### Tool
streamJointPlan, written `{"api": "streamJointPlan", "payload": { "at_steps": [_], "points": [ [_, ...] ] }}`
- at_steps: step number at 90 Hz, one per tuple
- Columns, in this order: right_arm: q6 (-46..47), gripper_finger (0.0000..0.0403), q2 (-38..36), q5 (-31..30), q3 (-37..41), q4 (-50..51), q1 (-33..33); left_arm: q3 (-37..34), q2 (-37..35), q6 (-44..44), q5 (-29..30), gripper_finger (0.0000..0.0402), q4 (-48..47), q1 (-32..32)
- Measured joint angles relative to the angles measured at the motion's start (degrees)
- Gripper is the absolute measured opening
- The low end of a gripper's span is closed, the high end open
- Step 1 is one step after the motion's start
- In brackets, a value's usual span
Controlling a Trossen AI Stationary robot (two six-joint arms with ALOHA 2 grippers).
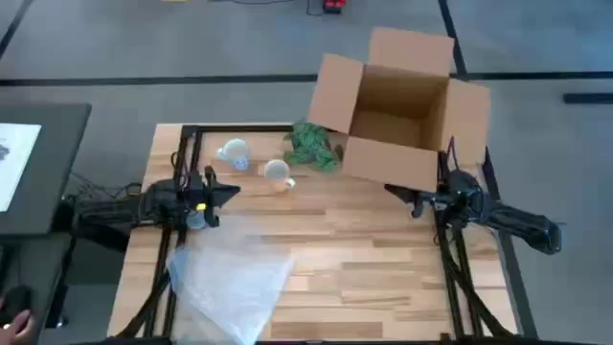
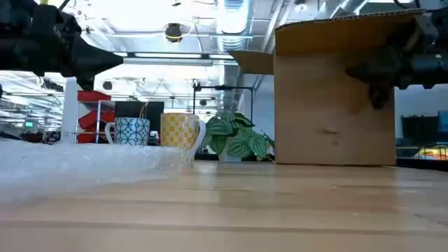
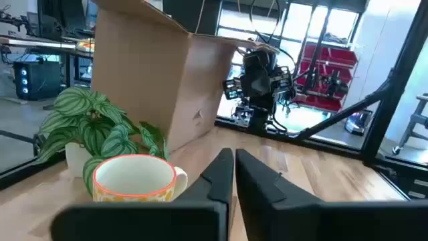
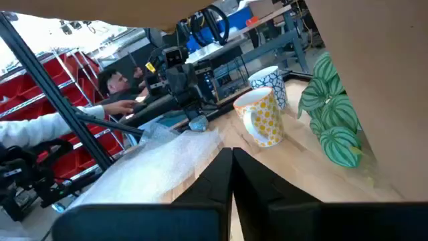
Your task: Wrap mug
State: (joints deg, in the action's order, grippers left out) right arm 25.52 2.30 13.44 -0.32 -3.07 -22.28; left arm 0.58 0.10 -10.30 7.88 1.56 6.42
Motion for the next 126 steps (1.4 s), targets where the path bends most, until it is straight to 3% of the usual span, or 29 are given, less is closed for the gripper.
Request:
{"api": "streamJointPlan", "payload": {
  "at_steps": [103,126],
  "points": [
    [0.0,0.0,0.0,0.0,0.0,0.0,0.0,0.0,0.2,-0.1,0.1,0.0,0.6,0.0],
    [0.0,0.0,0.0,0.0,0.0,0.0,0.0,0.0,0.2,-9.3,0.4,0.0,5.4,0.0]
  ]
}}
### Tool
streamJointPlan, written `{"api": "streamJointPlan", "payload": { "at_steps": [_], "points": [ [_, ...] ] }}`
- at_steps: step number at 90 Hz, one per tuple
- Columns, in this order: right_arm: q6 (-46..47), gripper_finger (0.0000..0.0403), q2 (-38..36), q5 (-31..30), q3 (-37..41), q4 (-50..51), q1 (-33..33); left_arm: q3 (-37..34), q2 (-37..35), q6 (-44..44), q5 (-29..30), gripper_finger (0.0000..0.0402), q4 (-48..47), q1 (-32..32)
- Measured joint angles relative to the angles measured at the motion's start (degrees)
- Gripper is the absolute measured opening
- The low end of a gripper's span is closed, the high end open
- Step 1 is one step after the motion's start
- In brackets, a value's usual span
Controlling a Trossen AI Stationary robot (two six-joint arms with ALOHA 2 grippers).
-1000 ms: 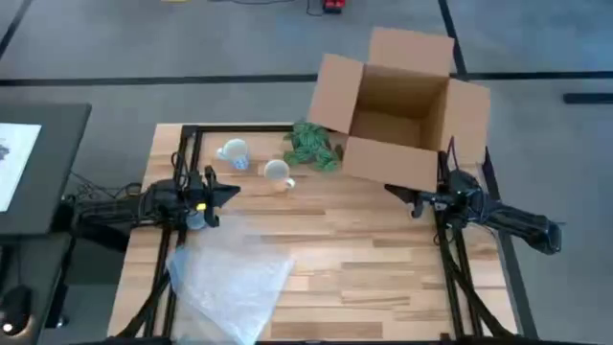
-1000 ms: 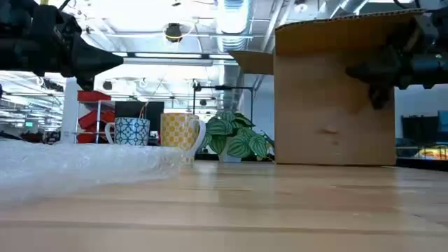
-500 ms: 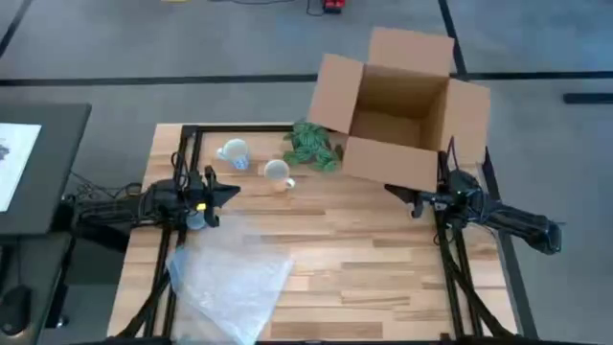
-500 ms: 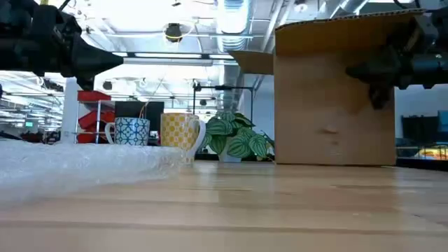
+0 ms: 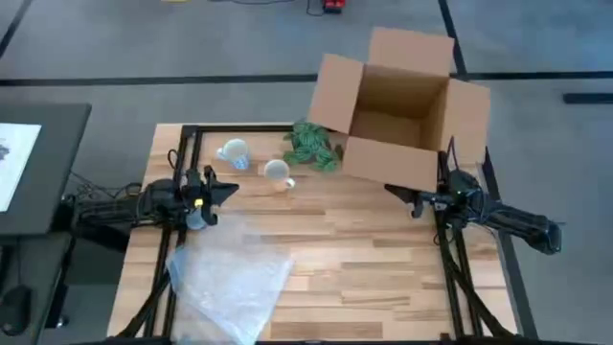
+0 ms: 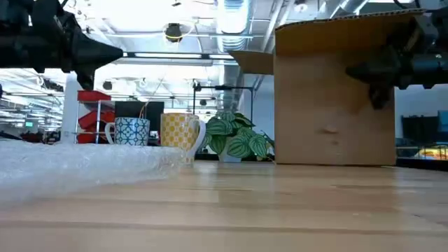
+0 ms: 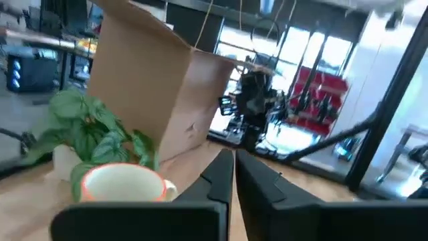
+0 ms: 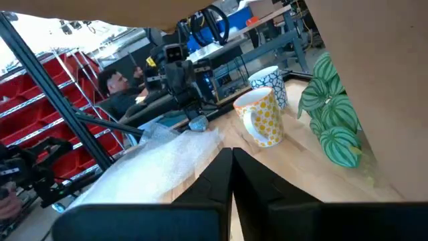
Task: Wrap mug
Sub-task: Move the yellow mug to the right of the table
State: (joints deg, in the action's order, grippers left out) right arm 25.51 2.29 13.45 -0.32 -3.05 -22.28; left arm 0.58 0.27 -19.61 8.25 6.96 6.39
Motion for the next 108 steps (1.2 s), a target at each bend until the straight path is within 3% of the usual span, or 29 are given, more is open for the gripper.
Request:
{"api": "streamJointPlan", "payload": {
  "at_steps": [6,16,26,37,51,72,88,108],
  "points": [
    [0.0,0.0,0.0,0.0,0.0,0.0,0.0,0.0,0.0,-2.2,0.1,0.0,2.3,0.0],
    [0.0,0.0,0.0,0.0,0.0,0.0,0.0,0.1,0.7,-0.8,-8.2,0.0,9.3,-0.1],
    [0.0,0.0,0.0,0.0,0.0,0.0,0.0,2.7,4.6,1.4,-6.4,0.0,11.3,-0.6],
    [0.0,0.0,0.0,0.0,0.0,0.0,0.0,9.0,14.2,7.6,-2.4,0.0,12.0,-0.9],
    [0.0,0.0,0.0,0.0,0.0,0.0,0.0,19.8,31.7,10.1,0.8,0.0,8.7,-0.4],
    [0.0,0.0,0.0,0.0,0.0,0.0,0.0,43.4,56.0,16.9,-2.1,0.0024,-18.8,3.0],
    [0.0,0.0,0.0,0.0,0.0,0.0,0.0,56.8,70.9,24.6,-6.2,0.0106,-35.0,4.9],
    [0.0,0.0,0.0,0.0,0.0,0.0,0.0,65.9,84.6,35.1,-5.7,0.0203,-52.4,6.2]
  ]
}}
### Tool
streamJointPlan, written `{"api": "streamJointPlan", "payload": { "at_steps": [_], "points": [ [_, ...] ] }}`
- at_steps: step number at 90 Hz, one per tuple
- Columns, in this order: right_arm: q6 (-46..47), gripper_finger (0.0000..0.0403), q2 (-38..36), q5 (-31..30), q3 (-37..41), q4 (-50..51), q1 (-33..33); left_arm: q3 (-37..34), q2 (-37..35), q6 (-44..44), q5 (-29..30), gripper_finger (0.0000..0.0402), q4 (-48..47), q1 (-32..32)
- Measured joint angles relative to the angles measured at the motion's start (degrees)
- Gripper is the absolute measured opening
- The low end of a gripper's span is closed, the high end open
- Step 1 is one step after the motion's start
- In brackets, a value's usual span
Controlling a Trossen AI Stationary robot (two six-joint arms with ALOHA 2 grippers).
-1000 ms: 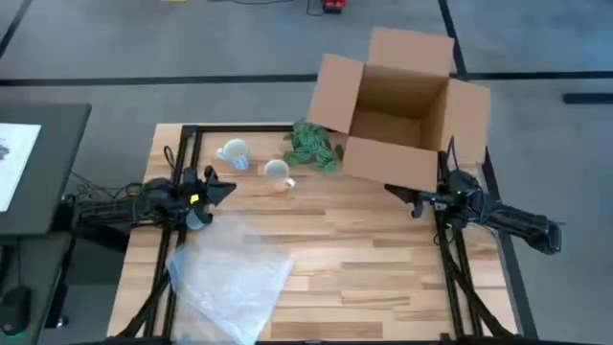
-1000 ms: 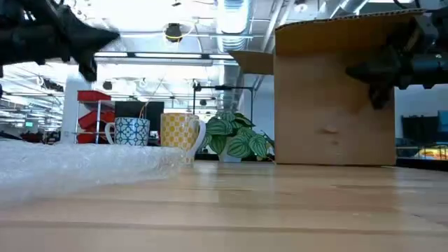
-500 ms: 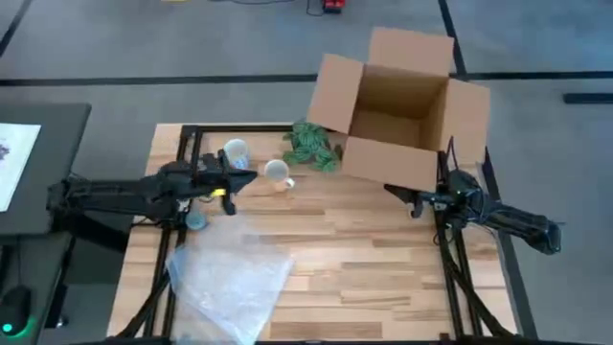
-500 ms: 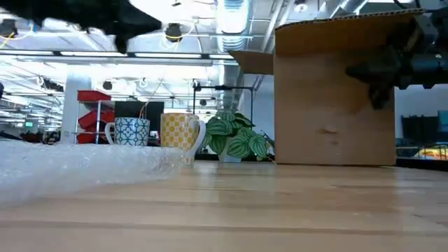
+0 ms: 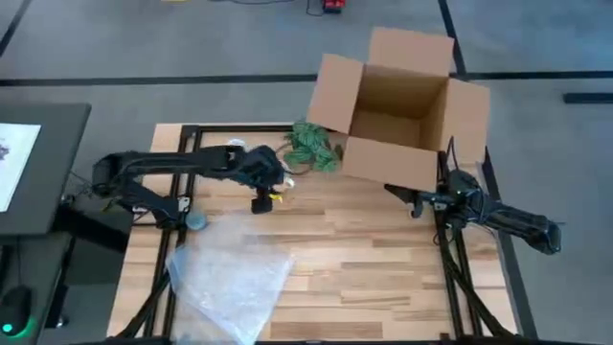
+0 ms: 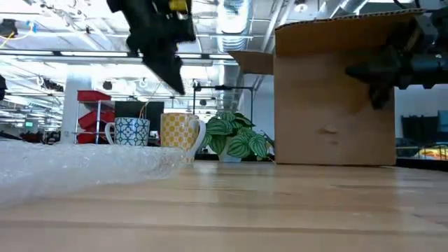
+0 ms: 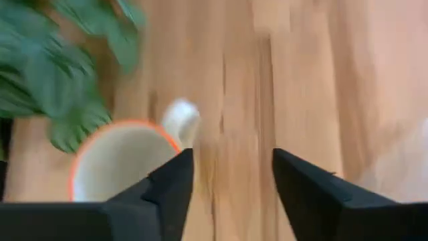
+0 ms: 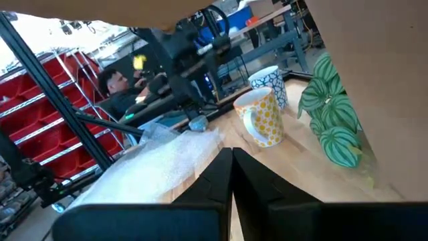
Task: Wrap mug
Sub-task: Move the yellow mug to the right of the table
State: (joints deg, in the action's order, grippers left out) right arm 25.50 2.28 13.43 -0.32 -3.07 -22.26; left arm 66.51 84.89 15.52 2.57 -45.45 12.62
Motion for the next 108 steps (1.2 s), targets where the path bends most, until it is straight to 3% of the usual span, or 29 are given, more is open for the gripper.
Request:
{"api": "streamJointPlan", "payload": {
  "at_steps": [21,37,47,64,81,108],
  "points": [
    [0.0,0.0,0.0,0.0,0.0,0.0,0.0,0.6,6.5,1.7,6.6,0.0209,0.1,1.4],
    [0.0,0.0,0.0,0.0,0.0,0.0,0.0,0.6,8.8,2.3,6.9,0.0188,1.0,1.7],
    [0.0,0.0,0.0,0.0,0.0,0.0,0.0,0.6,9.0,2.2,6.9,0.0142,0.9,1.6],
    [0.0,0.0,0.0,0.0,0.0,0.0,0.0,0.7,8.8,2.0,9.6,0.0016,1.2,1.4],
    [0.0,0.0,0.0,0.0,0.0,0.0,0.0,0.7,8.8,1.3,10.4,0.0005,1.2,-1.1],
    [0.0,0.0,0.0,0.0,0.0,0.0,0.0,7.4,9.4,-4.4,4.2,0.0002,4.9,-12.9]
  ]
}}
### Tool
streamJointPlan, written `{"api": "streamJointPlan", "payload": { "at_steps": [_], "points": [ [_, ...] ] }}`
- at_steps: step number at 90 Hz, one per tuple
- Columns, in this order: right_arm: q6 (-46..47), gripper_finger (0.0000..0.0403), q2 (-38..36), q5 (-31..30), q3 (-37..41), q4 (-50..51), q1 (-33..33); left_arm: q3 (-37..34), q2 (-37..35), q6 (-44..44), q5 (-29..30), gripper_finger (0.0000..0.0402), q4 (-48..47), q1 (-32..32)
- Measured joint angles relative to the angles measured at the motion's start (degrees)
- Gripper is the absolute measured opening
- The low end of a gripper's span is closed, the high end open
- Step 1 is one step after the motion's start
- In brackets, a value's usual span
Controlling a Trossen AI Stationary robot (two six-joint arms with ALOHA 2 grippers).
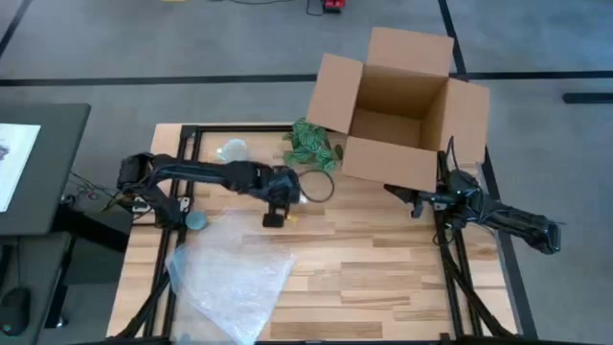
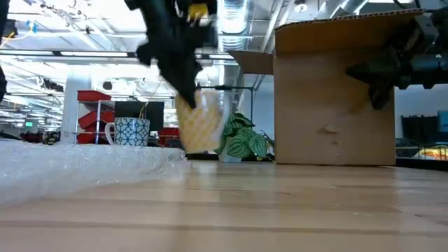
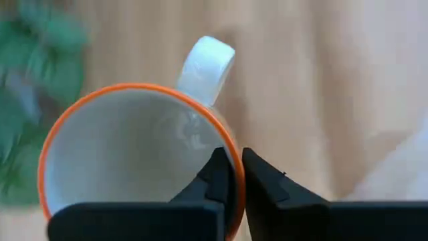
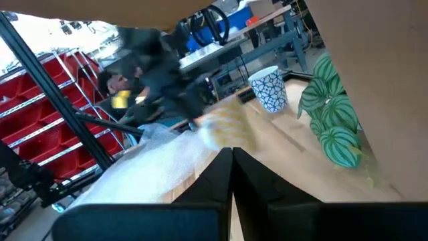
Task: Wrap mug
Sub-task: Move the yellow mug to the right of the table
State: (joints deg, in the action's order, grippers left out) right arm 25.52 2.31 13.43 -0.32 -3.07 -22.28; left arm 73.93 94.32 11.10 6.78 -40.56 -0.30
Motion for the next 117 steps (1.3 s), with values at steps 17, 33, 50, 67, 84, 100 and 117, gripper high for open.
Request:
{"api": "streamJointPlan", "payload": {
  "at_steps": [17,33,50,67,84,100,117],
  "points": [
    [0.0,0.0,0.0,0.0,0.0,0.0,0.0,9.7,9.2,-0.6,-0.1,0.0001,2.4,-6.5],
    [0.0,0.0,0.0,0.0,0.0,0.0,0.0,23.5,21.0,1.0,-0.3,0.0001,1.3,-8.5],
    [0.0,0.0,0.0,0.0,0.0,0.0,0.0,37.9,32.4,1.6,-4.6,0.0,-1.5,-7.8],
    [0.0,0.0,0.0,0.0,0.0,0.0,0.0,50.5,41.0,2.2,-5.6,0.0,-6.4,-8.0],
    [0.0,0.0,0.0,0.0,0.0,0.0,0.0,55.3,44.3,1.4,-7.9,0.0017,-6.8,-7.9],
    [0.0,0.0,0.0,0.0,0.0,0.0,0.0,55.3,44.7,0.5,-8.1,0.0045,-2.3,-7.9],
    [0.0,0.0,0.0,0.0,0.0,0.0,0.0,55.3,44.7,0.5,-11.0,0.0095,0.9,-7.7]
  ]
}}
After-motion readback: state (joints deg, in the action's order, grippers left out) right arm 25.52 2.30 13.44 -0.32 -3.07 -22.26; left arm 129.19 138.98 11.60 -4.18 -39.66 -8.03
